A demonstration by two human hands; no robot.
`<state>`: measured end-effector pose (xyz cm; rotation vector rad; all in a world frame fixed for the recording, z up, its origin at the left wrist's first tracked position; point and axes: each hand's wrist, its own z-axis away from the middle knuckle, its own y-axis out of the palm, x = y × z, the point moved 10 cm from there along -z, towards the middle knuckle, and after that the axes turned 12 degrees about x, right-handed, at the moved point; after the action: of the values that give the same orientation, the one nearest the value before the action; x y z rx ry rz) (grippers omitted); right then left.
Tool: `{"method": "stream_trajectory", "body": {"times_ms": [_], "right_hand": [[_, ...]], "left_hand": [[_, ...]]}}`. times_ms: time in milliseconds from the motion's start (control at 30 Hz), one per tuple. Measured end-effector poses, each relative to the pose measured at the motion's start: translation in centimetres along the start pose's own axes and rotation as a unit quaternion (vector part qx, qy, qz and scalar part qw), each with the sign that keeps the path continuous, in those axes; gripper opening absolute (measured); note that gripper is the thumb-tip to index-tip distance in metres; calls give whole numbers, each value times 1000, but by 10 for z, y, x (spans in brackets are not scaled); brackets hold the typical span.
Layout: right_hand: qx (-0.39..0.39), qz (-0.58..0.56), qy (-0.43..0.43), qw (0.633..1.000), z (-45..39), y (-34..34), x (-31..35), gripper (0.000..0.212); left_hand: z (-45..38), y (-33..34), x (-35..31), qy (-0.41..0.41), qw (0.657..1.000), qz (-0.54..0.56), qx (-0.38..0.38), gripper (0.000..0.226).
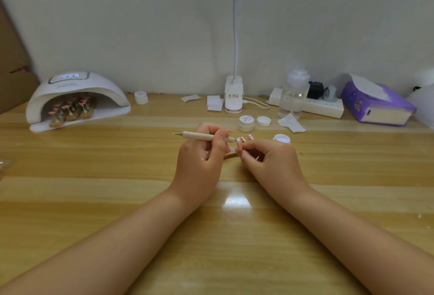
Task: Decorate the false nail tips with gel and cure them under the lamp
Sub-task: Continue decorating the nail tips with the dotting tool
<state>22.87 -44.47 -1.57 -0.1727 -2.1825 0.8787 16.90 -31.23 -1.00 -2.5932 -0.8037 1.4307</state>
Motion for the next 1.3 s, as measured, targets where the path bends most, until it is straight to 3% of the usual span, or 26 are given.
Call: {"method": "stream_trajectory", "body": {"times_ms": [200,400,600,800,1067,1300], "right_hand": [[-65,-3,-71,995,5,-15,16,7],[-70,2,-92,993,5,-16,19,8],[-59,10,-69,996,-4,-10,18,8],[48,52,20,997,-14,20,-2,15],[96,103,63,988,-17,27,-14,20],[62,158,53,984,-13,17,-5,25]], "left_hand": [[0,-14,2,6,998,29,-63,12],[-1,-18,8,-10,994,68,-84,11],[-2,-18,12,-16,994,67,-84,11],[-3,-17,15,-23,994,66,-84,11],[-2,-17,17,-35,995,57,-80,12],[-2,-17,16,-35,995,56,-79,15]]}}
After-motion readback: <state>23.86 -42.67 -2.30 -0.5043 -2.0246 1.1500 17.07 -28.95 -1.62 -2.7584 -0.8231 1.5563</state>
